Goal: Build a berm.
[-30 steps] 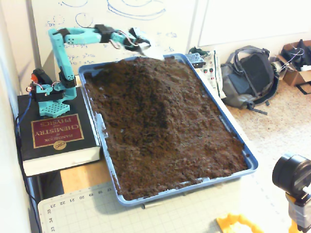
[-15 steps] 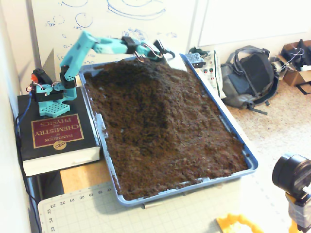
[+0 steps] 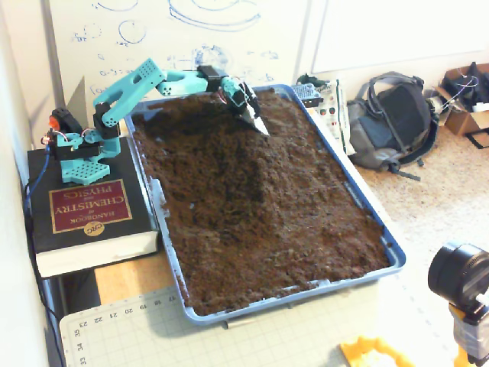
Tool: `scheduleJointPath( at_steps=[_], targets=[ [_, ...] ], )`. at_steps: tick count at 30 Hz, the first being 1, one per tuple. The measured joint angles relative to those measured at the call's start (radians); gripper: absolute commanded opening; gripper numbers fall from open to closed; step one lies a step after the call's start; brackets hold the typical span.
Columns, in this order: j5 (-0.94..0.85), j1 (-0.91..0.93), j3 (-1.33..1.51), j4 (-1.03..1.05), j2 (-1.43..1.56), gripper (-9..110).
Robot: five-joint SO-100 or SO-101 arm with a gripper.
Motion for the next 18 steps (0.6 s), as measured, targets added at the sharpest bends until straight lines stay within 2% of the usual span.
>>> scheduleJointPath(
  at_steps=[18],
  targets=[
    [0.0,0.0,0.002,0.017,0.0,0]
  ],
)
